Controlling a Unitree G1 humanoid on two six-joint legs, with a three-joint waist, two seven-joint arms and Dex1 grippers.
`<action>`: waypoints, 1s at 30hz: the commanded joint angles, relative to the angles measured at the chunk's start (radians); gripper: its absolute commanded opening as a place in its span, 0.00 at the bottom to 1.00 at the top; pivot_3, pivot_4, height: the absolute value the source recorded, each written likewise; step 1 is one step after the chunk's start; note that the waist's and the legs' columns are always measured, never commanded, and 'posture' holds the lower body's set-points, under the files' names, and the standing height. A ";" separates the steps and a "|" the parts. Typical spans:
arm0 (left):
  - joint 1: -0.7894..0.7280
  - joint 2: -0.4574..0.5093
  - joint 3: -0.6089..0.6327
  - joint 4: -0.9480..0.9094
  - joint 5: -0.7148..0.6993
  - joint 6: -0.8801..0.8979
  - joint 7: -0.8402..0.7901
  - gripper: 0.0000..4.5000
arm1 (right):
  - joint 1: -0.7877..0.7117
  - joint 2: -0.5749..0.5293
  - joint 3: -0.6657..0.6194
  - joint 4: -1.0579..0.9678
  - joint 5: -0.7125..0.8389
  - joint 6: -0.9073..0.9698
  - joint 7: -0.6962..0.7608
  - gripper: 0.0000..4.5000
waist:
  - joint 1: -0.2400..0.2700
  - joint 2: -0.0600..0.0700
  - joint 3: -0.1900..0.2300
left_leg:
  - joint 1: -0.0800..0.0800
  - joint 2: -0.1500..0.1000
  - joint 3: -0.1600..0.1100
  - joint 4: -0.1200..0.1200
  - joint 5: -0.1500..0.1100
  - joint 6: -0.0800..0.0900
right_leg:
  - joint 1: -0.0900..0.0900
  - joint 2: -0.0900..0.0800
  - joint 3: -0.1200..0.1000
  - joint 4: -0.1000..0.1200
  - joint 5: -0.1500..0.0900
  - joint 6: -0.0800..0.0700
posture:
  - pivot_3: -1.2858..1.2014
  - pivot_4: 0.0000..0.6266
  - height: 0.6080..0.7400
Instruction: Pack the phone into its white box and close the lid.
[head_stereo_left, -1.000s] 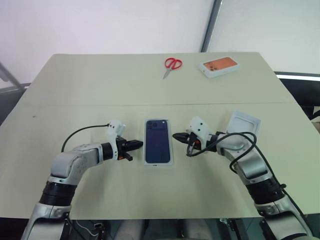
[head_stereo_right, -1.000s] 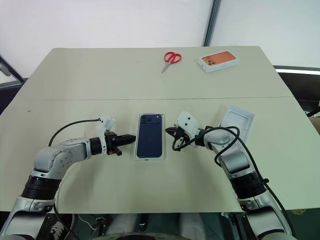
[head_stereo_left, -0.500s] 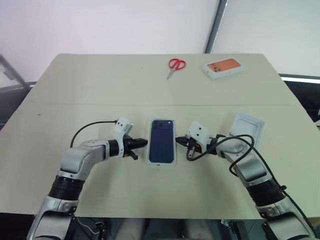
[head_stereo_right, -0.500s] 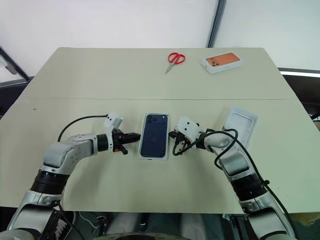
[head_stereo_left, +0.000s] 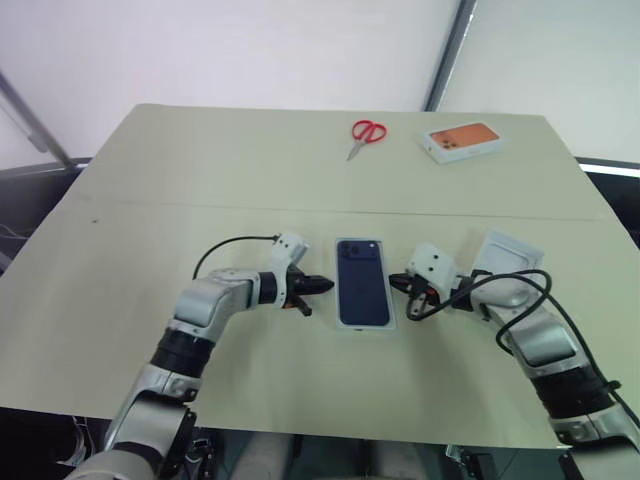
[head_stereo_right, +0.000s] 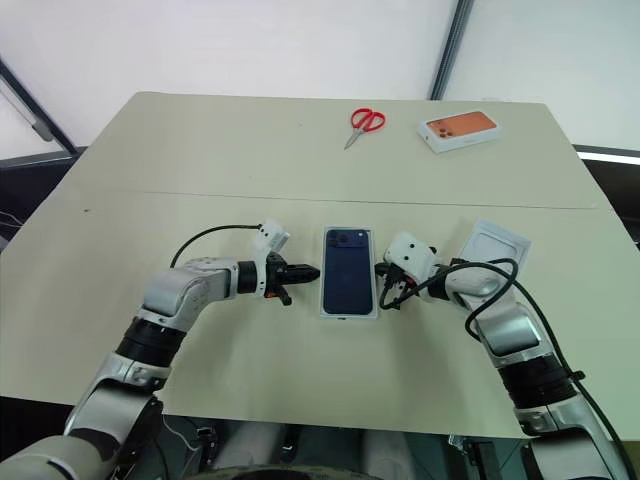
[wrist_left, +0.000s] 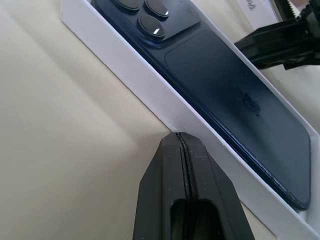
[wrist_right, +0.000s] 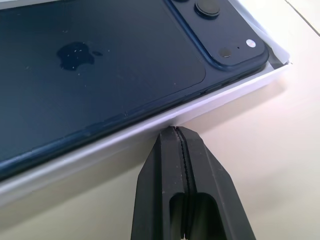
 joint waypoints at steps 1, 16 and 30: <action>-0.030 -0.081 -0.096 0.042 0.012 -0.027 -0.059 0.01 | 0.034 -0.018 -0.010 -0.065 0.025 -0.002 0.024 0.00 | 0.001 0.000 0.000 | 0.000 0.000 -0.001 0.000 0.000 0.000 | 0.000 0.000 -0.001 -0.001 0.000 0.000 | 0.52 0.24 1.00; -0.041 -0.161 -0.126 0.084 0.088 -0.090 -0.105 0.01 | 0.163 -0.122 -0.114 -0.104 0.037 0.010 0.038 0.00 | -0.003 0.000 0.000 | -0.001 0.000 -0.002 0.000 0.000 0.000 | 0.003 -0.001 -0.003 -0.002 0.000 0.001 | 0.52 0.24 1.00; -0.034 -0.040 -0.045 0.105 0.106 -0.138 -0.133 0.01 | 0.194 -0.153 -0.118 -0.160 0.045 0.038 0.044 0.00 | -0.019 0.000 0.000 | 0.000 0.002 -0.003 -0.001 0.000 0.000 | 0.002 0.001 -0.004 -0.003 0.000 0.001 | 0.52 0.24 1.00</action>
